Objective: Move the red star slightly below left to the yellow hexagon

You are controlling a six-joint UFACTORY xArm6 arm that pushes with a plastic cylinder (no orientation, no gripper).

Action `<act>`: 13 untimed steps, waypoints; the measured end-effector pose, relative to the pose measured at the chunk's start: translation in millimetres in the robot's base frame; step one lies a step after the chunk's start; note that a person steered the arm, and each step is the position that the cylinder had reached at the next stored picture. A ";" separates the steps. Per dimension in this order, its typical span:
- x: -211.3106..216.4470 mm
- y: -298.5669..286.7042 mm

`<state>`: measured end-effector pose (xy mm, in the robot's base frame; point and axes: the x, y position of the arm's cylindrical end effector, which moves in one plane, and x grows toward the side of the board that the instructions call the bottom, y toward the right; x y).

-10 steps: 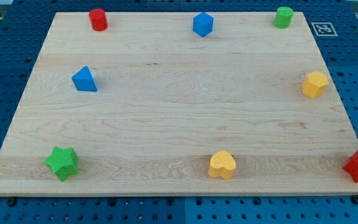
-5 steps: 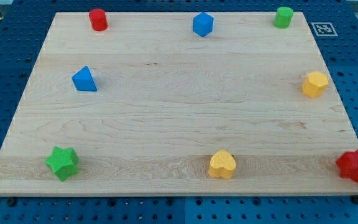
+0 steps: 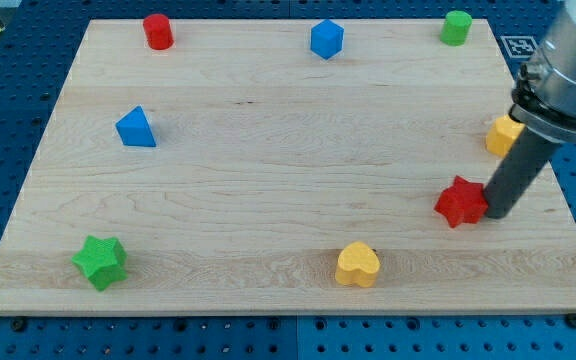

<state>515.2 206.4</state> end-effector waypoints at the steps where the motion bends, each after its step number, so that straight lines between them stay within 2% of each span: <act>1: -11.4 1.8; 2: 7.1 16.6; 3: 19.3 -5.1; 5: -14.7 -27.0; 8: 10.0 -28.0; 9: -8.2 -51.9; 10: -17.0 -52.0; 11: 5.1 -62.0; 13: -25.9 -142.8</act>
<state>489.4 63.6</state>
